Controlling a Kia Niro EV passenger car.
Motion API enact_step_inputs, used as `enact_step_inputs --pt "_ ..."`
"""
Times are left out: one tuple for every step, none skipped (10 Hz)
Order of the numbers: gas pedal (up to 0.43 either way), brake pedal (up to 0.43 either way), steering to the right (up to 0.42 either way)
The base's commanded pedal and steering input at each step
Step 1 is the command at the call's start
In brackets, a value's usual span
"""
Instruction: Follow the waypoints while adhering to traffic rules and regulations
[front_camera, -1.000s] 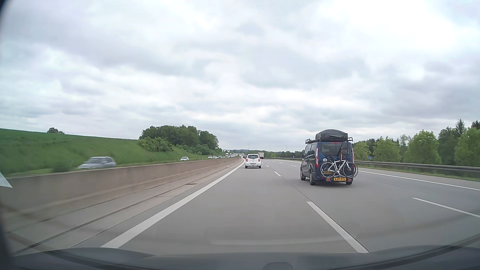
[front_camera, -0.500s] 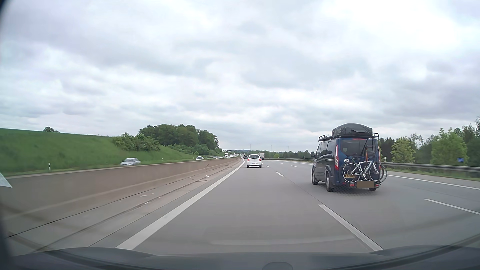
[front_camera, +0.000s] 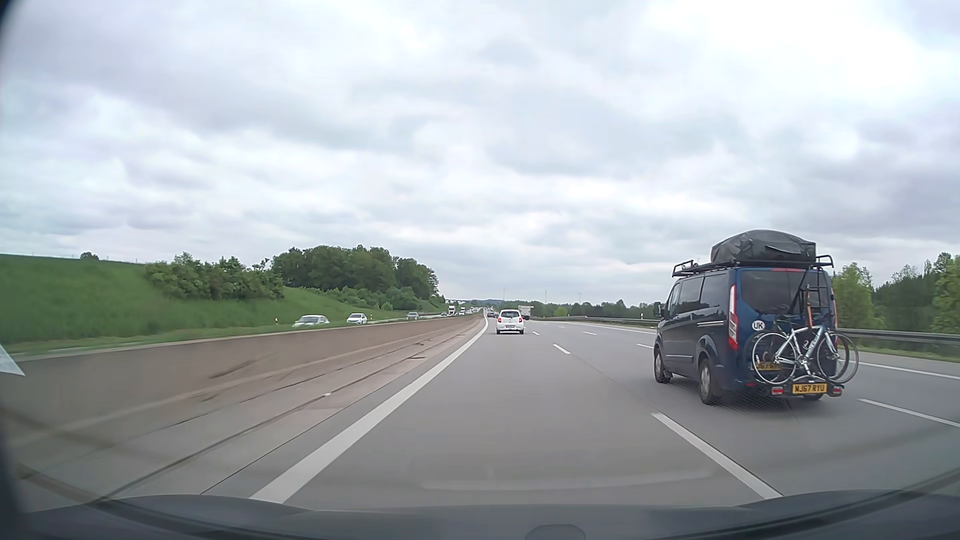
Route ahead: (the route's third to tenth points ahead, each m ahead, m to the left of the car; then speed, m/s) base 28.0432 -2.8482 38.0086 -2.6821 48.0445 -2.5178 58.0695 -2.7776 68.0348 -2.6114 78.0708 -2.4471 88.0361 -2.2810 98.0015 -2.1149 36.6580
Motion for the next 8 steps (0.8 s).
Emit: enact_step_inputs --pt "0.39 0.0 -0.002" --pt "0.39 0.0 -0.002" --pt "0.39 0.0 -0.002" --pt "0.39 0.0 -0.002" --pt "0.39 0.0 -0.002" --pt "0.378 0.0 -0.002" --pt "0.378 0.0 -0.002" --pt "0.37 0.0 -0.002"
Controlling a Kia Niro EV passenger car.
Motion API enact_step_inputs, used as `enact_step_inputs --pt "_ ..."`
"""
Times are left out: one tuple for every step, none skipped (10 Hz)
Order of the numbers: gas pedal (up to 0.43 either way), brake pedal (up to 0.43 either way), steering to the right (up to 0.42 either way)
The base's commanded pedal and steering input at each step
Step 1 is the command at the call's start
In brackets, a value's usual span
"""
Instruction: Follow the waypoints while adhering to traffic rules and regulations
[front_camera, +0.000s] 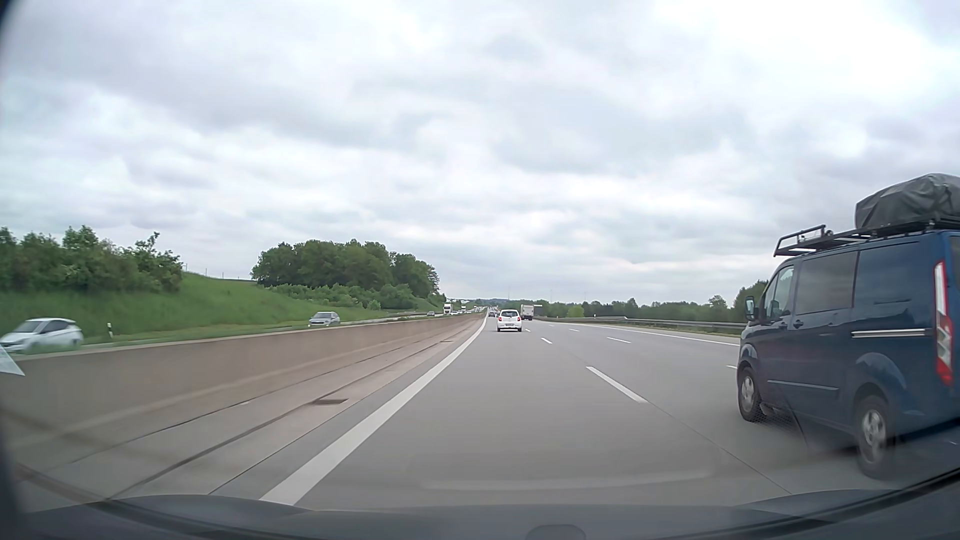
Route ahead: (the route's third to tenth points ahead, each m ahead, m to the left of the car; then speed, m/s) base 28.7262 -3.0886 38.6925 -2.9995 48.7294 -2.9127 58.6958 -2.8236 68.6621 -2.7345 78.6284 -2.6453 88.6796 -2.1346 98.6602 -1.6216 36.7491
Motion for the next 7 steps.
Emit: enact_step_inputs --pt "0.37 0.0 -0.002" --pt "0.37 0.0 -0.002" --pt "0.37 0.0 -0.002" --pt "0.37 0.0 -0.002" --pt "0.37 0.0 -0.002" --pt "0.37 0.0 -0.002" --pt "0.37 0.0 -0.003"
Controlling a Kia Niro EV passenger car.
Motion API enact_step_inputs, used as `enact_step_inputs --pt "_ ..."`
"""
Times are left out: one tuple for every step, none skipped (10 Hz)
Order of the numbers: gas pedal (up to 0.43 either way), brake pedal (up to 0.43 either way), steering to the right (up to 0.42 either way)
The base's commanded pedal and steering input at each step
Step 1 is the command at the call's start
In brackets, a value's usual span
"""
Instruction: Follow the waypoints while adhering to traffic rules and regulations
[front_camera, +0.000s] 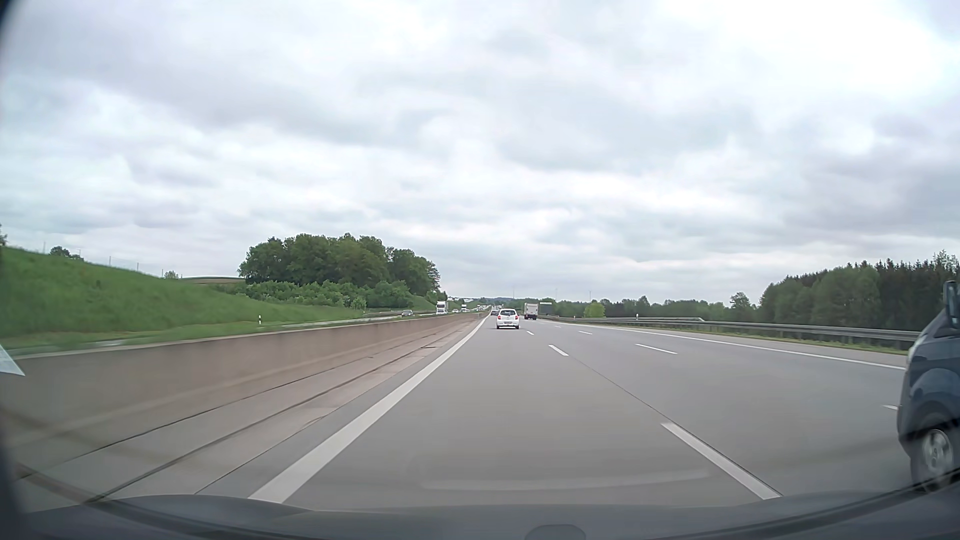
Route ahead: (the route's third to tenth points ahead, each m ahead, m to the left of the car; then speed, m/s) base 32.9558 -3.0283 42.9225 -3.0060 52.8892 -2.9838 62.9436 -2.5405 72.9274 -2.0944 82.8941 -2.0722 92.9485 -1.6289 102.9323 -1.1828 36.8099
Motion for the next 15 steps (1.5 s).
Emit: enact_step_inputs --pt "0.37 0.0 -0.003" --pt "0.37 0.0 -0.003" --pt "0.37 0.0 -0.003" --pt "0.37 0.0 -0.003" --pt "0.37 0.0 -0.003" --pt "0.37 0.0 -0.003" --pt "0.37 0.0 -0.003" --pt "0.358 0.0 -0.003" --pt "0.358 0.0 -0.003" --pt "0.358 0.0 -0.003" --pt "0.358 0.0 -0.002" --pt "0.358 0.0 -0.002" --pt "0.358 0.0 -0.002" --pt "0.358 0.0 -0.002" --pt "0.358 0.0 -0.002"
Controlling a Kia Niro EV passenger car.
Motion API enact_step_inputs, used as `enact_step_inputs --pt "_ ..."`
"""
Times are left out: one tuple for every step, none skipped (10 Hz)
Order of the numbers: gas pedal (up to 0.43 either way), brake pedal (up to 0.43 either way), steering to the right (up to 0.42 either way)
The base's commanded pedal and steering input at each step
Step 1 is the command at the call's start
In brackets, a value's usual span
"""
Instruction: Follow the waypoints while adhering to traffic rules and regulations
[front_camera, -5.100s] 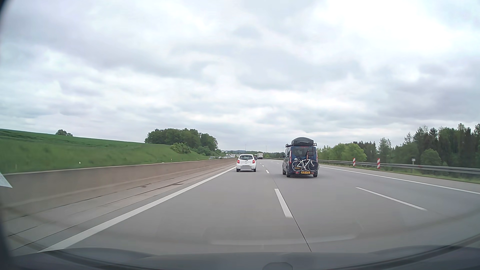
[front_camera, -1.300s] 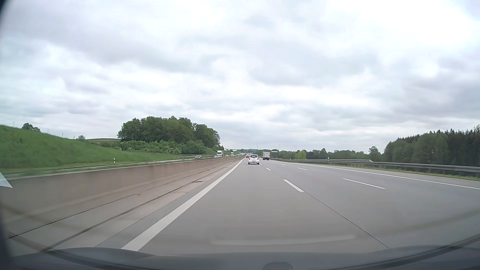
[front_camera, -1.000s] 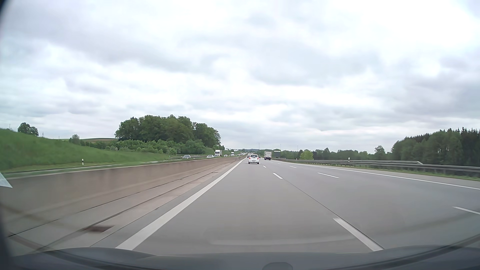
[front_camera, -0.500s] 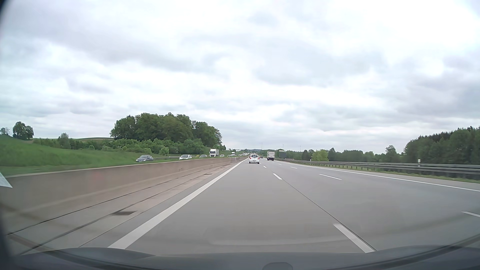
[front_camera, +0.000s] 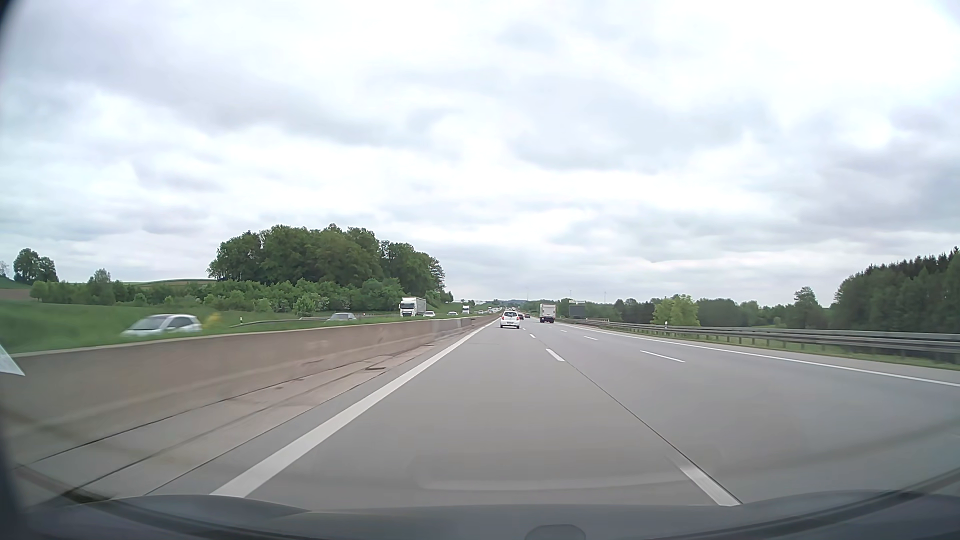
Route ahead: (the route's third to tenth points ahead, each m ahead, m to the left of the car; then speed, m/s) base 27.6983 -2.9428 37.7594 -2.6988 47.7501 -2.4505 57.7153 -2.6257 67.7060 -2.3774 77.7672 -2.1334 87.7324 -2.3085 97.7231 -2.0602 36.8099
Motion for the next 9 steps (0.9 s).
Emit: enact_step_inputs --pt "0.358 0.0 -0.002" --pt "0.358 0.0 -0.002" --pt "0.358 0.0 -0.002" --pt "0.358 0.0 -0.002" --pt "0.358 0.0 -0.002" --pt "0.358 0.0 -0.002" --pt "0.358 0.0 -0.002" --pt "0.358 0.0 -0.002" --pt "0.358 0.0 -0.002"
